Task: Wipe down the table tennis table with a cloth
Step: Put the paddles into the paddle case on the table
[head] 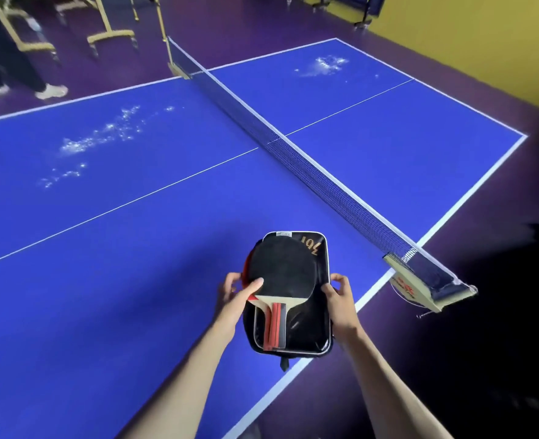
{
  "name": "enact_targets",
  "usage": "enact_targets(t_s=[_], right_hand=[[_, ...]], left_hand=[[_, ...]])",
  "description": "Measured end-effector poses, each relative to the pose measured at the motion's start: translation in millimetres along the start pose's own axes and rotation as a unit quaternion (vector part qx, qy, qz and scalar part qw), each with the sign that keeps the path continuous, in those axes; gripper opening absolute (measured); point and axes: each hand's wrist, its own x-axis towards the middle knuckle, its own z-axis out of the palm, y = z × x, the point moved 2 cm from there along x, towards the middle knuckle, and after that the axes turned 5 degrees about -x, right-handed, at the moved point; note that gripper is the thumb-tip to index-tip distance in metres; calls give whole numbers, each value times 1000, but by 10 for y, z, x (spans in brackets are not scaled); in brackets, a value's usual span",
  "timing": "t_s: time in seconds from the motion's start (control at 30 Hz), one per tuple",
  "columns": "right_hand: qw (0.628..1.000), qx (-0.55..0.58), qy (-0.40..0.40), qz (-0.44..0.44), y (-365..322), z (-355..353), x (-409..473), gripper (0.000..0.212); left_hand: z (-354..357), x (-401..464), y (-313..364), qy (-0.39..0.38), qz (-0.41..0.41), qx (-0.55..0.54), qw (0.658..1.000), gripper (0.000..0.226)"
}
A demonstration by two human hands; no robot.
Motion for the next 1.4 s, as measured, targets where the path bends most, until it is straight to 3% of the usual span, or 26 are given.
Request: enact_targets(t_s=[0.13, 0.33, 0.63, 0.8, 1.17, 1.27, 1.4], right_hand=[[999, 42, 8, -5, 145, 170, -481, 15], [995, 92, 40, -18, 540, 406, -1273, 10], [993, 75, 79, -54, 1210, 929, -2824, 20], [995, 54, 83, -32, 1489, 1429, -3489, 26], [976, 78, 199, 43, 2529, 2947, -5025, 31], [973, 81, 211, 55, 2792, 3198, -5407, 27], [974, 93, 196, 68, 3190, 3497, -5771, 25]], left_hand=[[-216, -255, -93, -51, -4, -7, 999, 46], [-680, -864, -259, -45, 26, -23, 998, 41], [-1821, -1795, -525, -71, 42, 25, 996, 40], [-2589, -1986, -571, -113, 44, 61, 991, 42], [-4382, -2270, -999, -203, 3, 131, 970, 40], [-4784, -2481, -1134, -212, -3, 147, 966, 53], [-5283, -2792, -1344, -195, 0, 167, 966, 48]])
